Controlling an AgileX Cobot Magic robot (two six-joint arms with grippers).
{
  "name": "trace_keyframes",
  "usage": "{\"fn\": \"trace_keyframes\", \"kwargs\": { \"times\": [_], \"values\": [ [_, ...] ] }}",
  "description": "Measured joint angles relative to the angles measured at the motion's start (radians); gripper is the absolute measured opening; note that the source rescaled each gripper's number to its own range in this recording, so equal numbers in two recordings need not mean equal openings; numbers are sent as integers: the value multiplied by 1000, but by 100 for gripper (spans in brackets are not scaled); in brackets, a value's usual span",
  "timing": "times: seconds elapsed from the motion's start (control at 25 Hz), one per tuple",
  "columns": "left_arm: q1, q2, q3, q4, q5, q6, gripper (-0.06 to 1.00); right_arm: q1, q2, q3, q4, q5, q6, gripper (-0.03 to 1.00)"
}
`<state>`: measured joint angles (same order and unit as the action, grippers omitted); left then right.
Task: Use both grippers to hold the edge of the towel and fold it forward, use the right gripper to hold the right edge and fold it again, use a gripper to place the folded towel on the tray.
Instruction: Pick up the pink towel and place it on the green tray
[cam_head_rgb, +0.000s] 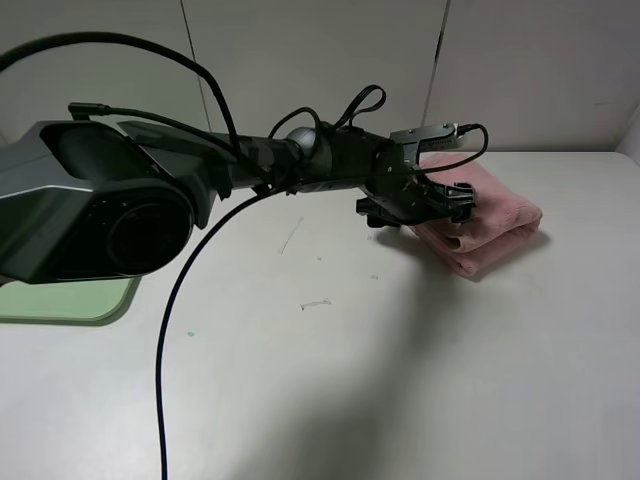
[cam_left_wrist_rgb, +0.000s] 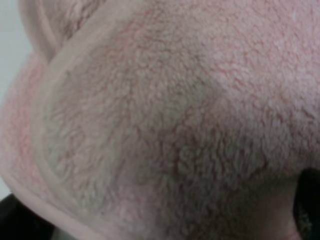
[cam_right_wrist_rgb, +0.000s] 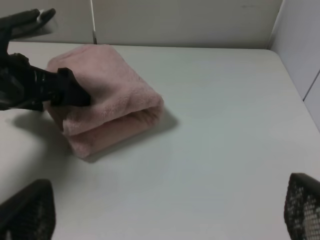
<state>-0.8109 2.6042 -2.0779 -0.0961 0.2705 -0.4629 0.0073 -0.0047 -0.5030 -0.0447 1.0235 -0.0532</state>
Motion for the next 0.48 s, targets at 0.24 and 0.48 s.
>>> {"fn": "trace_keyframes", "kwargs": {
  "times": [0.24,0.48],
  "values": [
    [-1,8,0,-2,1,-1,64,0,0,0,0,0,0,100],
    [-4,9,0,-4,19,-1,32,0,0,0,0,0,0,100]
  ]
}}
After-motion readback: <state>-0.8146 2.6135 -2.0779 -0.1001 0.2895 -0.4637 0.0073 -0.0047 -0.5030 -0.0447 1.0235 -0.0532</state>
